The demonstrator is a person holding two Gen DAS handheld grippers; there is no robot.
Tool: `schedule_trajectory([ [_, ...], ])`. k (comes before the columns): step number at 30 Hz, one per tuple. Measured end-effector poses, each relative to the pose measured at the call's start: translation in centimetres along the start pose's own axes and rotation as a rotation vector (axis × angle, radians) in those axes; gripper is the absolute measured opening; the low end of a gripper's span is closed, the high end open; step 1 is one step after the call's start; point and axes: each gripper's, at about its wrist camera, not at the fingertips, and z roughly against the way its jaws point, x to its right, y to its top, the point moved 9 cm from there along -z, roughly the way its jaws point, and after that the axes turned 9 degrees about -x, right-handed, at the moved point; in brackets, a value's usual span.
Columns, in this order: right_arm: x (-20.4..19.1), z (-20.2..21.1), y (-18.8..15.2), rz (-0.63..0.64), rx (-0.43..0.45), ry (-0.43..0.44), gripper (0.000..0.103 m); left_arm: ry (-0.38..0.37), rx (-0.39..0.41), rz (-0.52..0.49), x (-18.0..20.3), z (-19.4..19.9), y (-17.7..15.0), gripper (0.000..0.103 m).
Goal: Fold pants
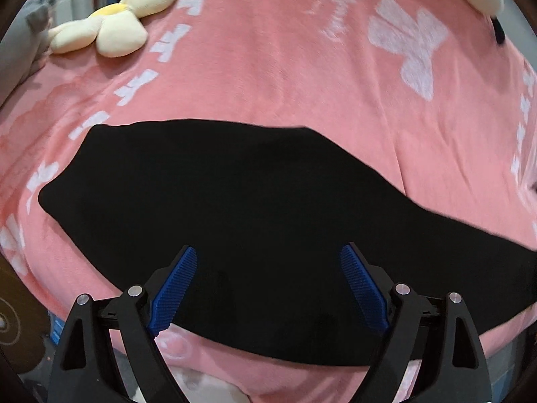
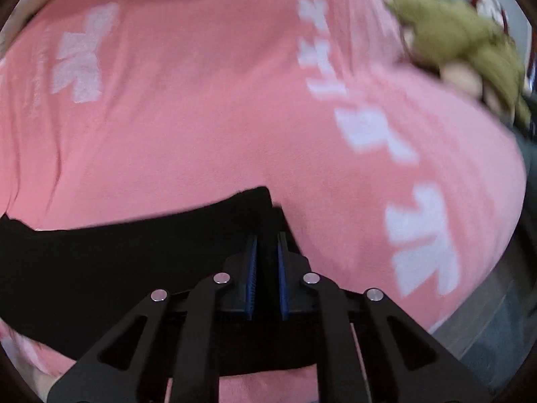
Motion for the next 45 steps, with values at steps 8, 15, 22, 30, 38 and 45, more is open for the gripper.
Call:
schedule_trajectory([
  [8,3.5,-2.0,-1.7,-0.023,-0.024,-0.057,0.01,0.129,-0.033,-0.006,0.3,-2.6,-1.3,0.086],
  [15,4.8,1.4,-5.5,-0.207,0.04,0.119,0.074,0.117,-0.058,0.066,-0.5,-2.8,-2.1,0.086],
  [22,4.4,-1.3,-7.2,-0.288,0.006,0.227,0.077,0.098,-0.064,0.028,0.9,-2.5,-3.2,0.086],
  [30,3.5,2.4,-7.2,-0.25,0.122,0.162,0.079,0.09,-0.061,0.037,-0.4,-1.6,-3.7,0.086],
  [38,4.4,-2.4,-7.4,-0.361,0.039,0.175,0.075,0.067,-0.073,0.075,-1.2,-2.0,-3.8,0.086],
  [45,2.2,1.2,-4.1,-0.385,0.112,0.269,0.019,0.057,-0.07,0.08,-1.8,-2.6,-4.0,0.086],
])
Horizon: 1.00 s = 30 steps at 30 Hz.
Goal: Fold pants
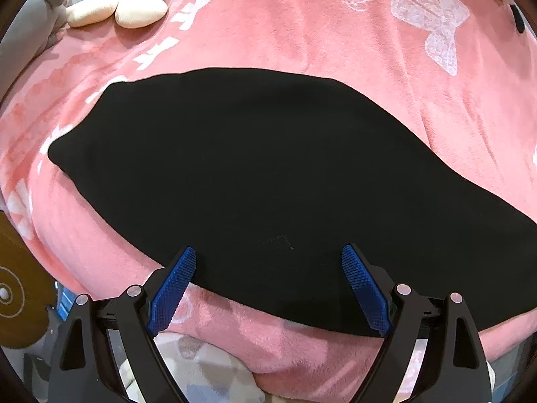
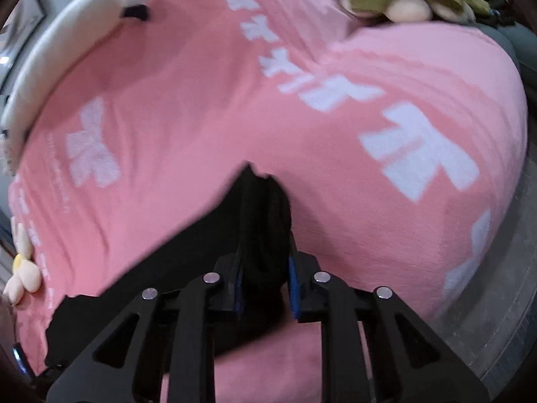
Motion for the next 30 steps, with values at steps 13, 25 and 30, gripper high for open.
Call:
schedule_trajectory([
  [13,-30.4,-2.2,-9.8,0.424,-0.107,0.366,0.019,-0.135,0.013,0.028,-2.3,0.7,-0.5,0.086],
  [25,-37.2,-9.9,-26.1,0.768,-0.33,0.159,0.031,-0.2,0.014,0.145,-8.8,0.4,-1.4,0.086],
  [30,-38.0,-10.1,-25.9,0.786,-0.336,0.111,0.021,-0.214,0.031,0.143,-9.1,0.3,-1.3,0.086],
])
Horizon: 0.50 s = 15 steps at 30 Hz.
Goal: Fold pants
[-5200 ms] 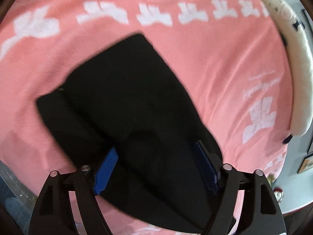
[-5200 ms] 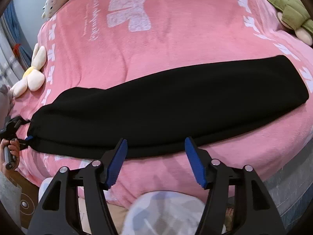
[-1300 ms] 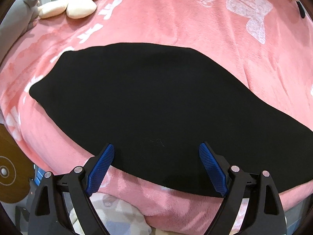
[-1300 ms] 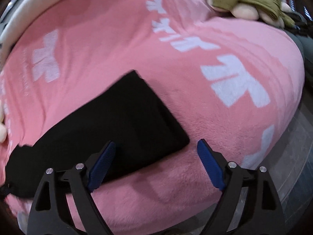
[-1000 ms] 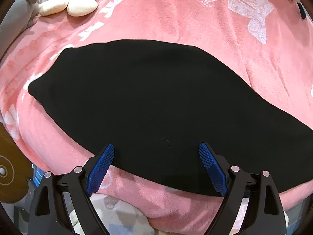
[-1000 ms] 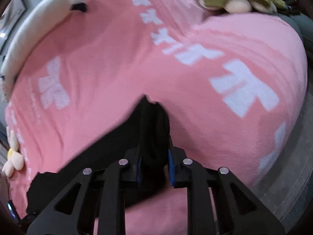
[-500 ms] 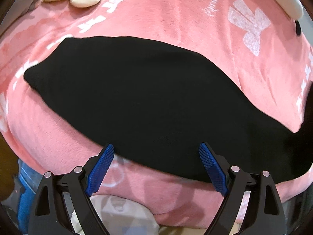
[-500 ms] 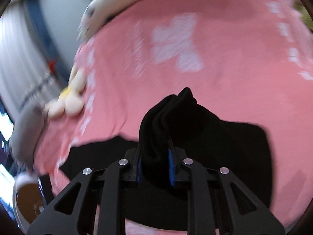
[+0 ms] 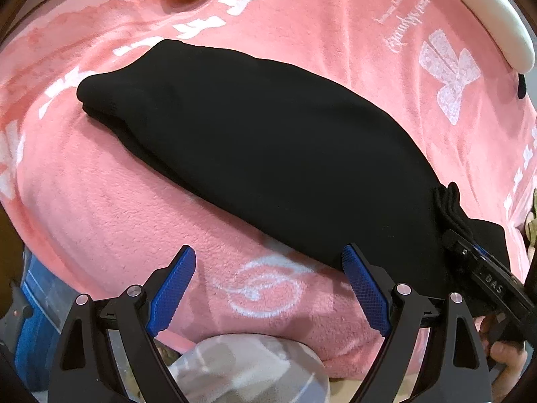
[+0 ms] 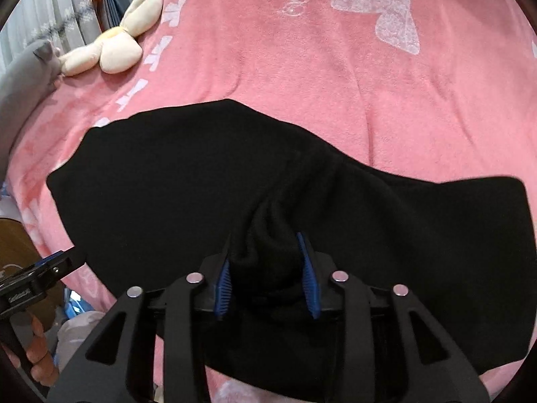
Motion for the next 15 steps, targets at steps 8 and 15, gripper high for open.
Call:
schedule_trajectory([
  [8,-2.5,-0.4,0.4,0.056,-0.038,-0.017,0.023,-0.038,0.002,-0.045,1.0,0.4,-0.5,0.086],
  [15,2.4,7.3,-0.5,-0.09,0.129,-0.089,0.063,-0.056,-0.002,-0.042,0.4,0.9,-0.3,0.086],
])
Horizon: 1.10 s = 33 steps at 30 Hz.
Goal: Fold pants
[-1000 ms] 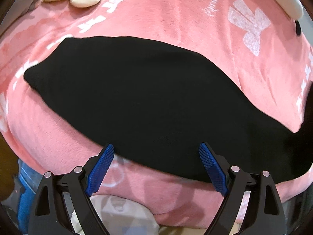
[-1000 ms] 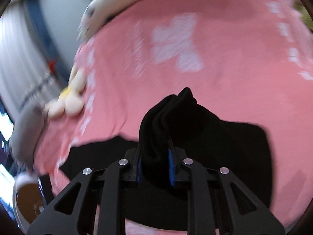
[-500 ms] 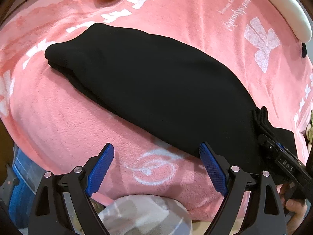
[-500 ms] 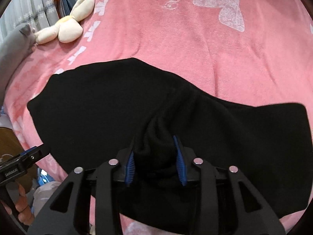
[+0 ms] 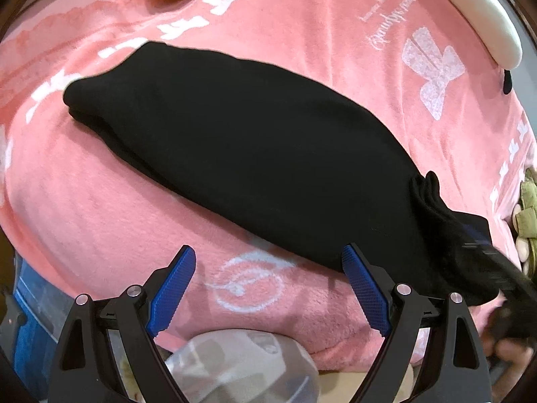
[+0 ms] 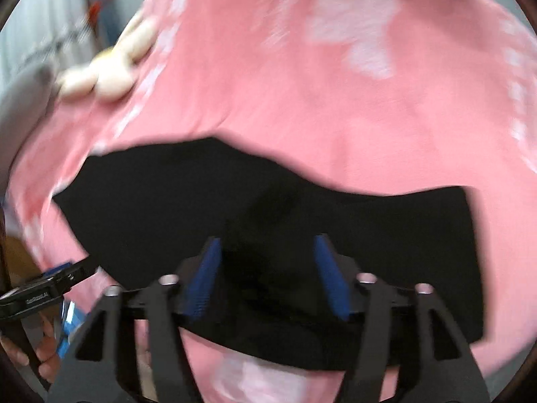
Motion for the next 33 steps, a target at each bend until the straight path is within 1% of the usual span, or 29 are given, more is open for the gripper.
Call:
schedule_trajectory([
  [1,2.4,1.3,-0.2,-0.046,0.013,-0.051,0.066,0.007,0.005,-0.001,-0.2,0.1,0.0,0.086],
  [2,4.8,2.3,-0.5,-0.094,0.015,-0.091,0.066,0.012,0.005,0.004,-0.4,0.2,0.0,0.086],
  [3,8.1,3.2,-1.3,-0.169,-0.002,-0.122,0.067,0.009,0.003,0.013,-0.6,0.2,0.0,0.086],
  [5,12.3,3.8,-2.7,-0.285,-0.031,-0.135,0.067,-0.008,0.003,0.033,-0.6,0.2,0.0,0.086],
  [6,14.5,3.5,-3.9,-0.357,-0.06,-0.136,0.067,-0.015,0.003,0.04,-0.5,0.2,0.0,0.086],
  [7,15.5,3.0,-4.5,-0.394,-0.083,-0.124,0.067,-0.019,0.005,0.043,-0.4,0.3,-0.1,0.086],
  [8,16.0,2.5,-5.0,-0.419,-0.098,-0.098,0.068,-0.023,0.003,0.045,-0.1,0.3,-0.1,0.086],
  [9,16.2,1.7,-5.4,-0.449,-0.109,-0.054,0.068,-0.025,-0.003,0.043,0.3,0.2,-0.2,0.086],
  [10,16.1,0.8,-5.8,-0.489,-0.118,0.004,0.067,-0.026,-0.01,0.038,0.7,0.1,-0.4,0.086],
  [11,15.8,-0.1,-6.1,-0.527,-0.128,0.065,0.064,-0.025,-0.017,0.036,0.8,0.0,-0.5,0.086],
  [12,15.5,-0.5,-6.2,-0.55,-0.129,0.1,0.056,-0.024,-0.024,0.035,1.1,0.0,-0.6,0.086],
  [13,15.4,-0.6,-6.0,-0.557,-0.113,0.083,0.045,-0.023,-0.029,0.033,1.4,0.0,-0.7,0.086],
  [14,14.9,-0.7,-5.8,-0.542,-0.111,0.088,0.033,-0.017,-0.032,0.027,1.8,0.0,-0.8,0.086],
  [15,14.4,-0.3,-5.2,-0.539,-0.096,0.126,0.023,-0.009,-0.031,0.022,1.9,0.1,-0.8,0.086],
  [17,14.0,1.0,-4.0,-0.548,-0.061,0.171,0.02,0.02,-0.025,0.009,2.4,0.4,-0.8,0.086],
  [20,15.6,3.9,-2.2,-0.529,0.013,0.178,0.018,0.042,-0.023,0.0,3.2,0.6,-0.7,0.086],
  [23,17.6,5.7,-1.5,-0.513,0.048,0.172,0.017,0.059,-0.021,-0.01,4.2,0.7,-0.5,0.086],
  [25,19.3,6.2,-1.7,-0.5,0.06,0.122,0.017,0.064,-0.021,-0.02,4.9,0.7,-0.7,0.086],
  [27,21.1,4.9,-3.0,-0.468,0.016,0.034,0.019,0.071,-0.027,-0.038,5.8,0.2,-1.0,0.086],
  [29,22.0,2.3,-5.3,-0.429,-0.074,-0.001,0.021,0.077,-0.043,-0.055,6.8,-0.7,-1.1,0.086],
  [30,21.9,2.4,-5.9,-0.408,-0.065,-0.02,0.026,0.074,-0.052,-0.06,7.1,-1.0,-1.2,0.086],
  [31,21.5,3.7,-5.7,-0.377,-0.039,-0.085,0.036,0.071,-0.061,-0.064,7.4,-1.4,-1.4,0.086],
  [32,21.2,5.0,-5.3,-0.337,-0.017,-0.167,0.039,0.069,-0.065,-0.067,7.5,-1.5,-1.5,0.086],
  [33,20.5,6.5,-4.5,-0.276,0.029,-0.253,0.04,0.066,-0.065,-0.074,7.7,-1.6,-1.6,0.086],
])
